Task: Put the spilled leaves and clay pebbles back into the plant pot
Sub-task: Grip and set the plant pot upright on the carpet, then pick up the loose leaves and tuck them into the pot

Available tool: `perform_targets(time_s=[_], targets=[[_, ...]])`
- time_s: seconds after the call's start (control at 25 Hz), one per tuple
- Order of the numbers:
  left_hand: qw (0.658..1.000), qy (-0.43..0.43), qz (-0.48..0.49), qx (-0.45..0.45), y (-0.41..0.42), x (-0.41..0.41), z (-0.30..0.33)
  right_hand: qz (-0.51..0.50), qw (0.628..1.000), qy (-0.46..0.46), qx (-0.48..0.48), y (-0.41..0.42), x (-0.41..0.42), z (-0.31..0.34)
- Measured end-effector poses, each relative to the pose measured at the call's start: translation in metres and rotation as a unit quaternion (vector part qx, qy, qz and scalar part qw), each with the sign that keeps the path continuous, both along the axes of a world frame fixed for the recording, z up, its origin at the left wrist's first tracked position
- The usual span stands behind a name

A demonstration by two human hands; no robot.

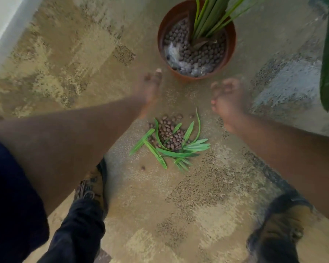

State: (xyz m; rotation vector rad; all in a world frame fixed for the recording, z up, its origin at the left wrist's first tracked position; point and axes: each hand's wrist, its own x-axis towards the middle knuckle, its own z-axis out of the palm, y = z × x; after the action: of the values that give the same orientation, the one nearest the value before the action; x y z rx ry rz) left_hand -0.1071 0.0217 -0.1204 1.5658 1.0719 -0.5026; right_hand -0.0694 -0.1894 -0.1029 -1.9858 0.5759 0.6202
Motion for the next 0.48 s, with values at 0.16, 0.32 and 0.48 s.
perform_targets(time_s=[0.16, 0.32, 0.48], targets=[[0.976, 0.091, -0.148, 0.133, -0.006, -0.090, -0.024, 0.182, 0.976, 0.080, -0.089, -0.029, -0.080, -0.030], [0.932, 0.096, -0.281, 0.206, -0.003, -0.138, -0.037, 0.278, 0.942, 0.122, -0.144, -0.046, -0.124, -0.054], [0.924, 0.106, -0.292, 0.223, -0.002, -0.154, -0.050, 0.216, 0.959, 0.135, -0.126, -0.044, -0.133, -0.061]])
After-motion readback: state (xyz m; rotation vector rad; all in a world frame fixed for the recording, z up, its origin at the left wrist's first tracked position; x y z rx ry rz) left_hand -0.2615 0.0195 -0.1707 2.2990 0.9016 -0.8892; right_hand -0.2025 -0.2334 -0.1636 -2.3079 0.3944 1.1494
